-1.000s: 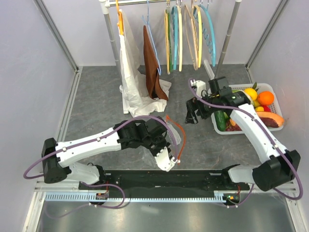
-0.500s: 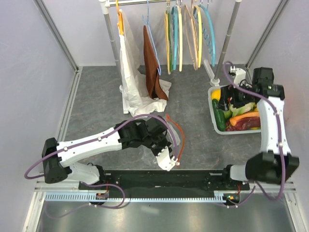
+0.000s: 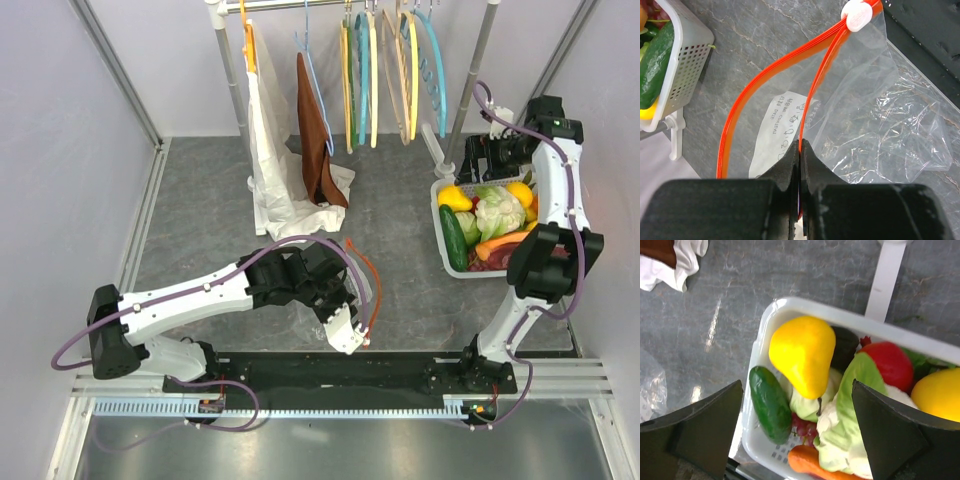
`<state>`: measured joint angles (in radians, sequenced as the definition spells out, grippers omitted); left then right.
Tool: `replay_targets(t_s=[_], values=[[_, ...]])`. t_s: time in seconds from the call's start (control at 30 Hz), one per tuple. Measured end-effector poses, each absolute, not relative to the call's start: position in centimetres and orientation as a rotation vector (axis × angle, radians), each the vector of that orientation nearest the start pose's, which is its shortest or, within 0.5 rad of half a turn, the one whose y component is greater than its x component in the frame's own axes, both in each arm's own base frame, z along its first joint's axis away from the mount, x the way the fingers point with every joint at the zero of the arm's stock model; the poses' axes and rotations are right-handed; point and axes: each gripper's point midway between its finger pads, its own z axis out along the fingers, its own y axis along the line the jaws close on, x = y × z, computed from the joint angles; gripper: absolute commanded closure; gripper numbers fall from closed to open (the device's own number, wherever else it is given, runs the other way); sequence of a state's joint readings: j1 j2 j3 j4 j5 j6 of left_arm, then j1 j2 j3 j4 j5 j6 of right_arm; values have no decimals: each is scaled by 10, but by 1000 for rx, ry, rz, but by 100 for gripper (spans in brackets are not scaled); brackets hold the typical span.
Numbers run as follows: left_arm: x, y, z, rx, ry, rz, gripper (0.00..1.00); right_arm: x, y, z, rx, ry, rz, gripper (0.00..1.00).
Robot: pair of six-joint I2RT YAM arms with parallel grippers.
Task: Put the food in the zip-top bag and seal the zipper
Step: Pick up the fake fruit from the bin.
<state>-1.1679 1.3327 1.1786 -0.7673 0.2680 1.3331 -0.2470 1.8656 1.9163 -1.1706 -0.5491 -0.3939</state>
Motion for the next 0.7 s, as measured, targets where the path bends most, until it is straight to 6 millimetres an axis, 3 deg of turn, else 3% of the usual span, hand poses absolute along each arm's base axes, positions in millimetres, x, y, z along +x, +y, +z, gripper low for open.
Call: replay_targets(t_s=[0.27,0.43,0.7], values=[[132,-330,183,2373,669,-264,98,422,-3,212,-367,2497,500,2],[133,-332,181,2374,669,-267,98,417,8,188,-352,2575,465,2],[134,-334,180,2373,669,-268,98,417,2,162,-267,2662,359,2]])
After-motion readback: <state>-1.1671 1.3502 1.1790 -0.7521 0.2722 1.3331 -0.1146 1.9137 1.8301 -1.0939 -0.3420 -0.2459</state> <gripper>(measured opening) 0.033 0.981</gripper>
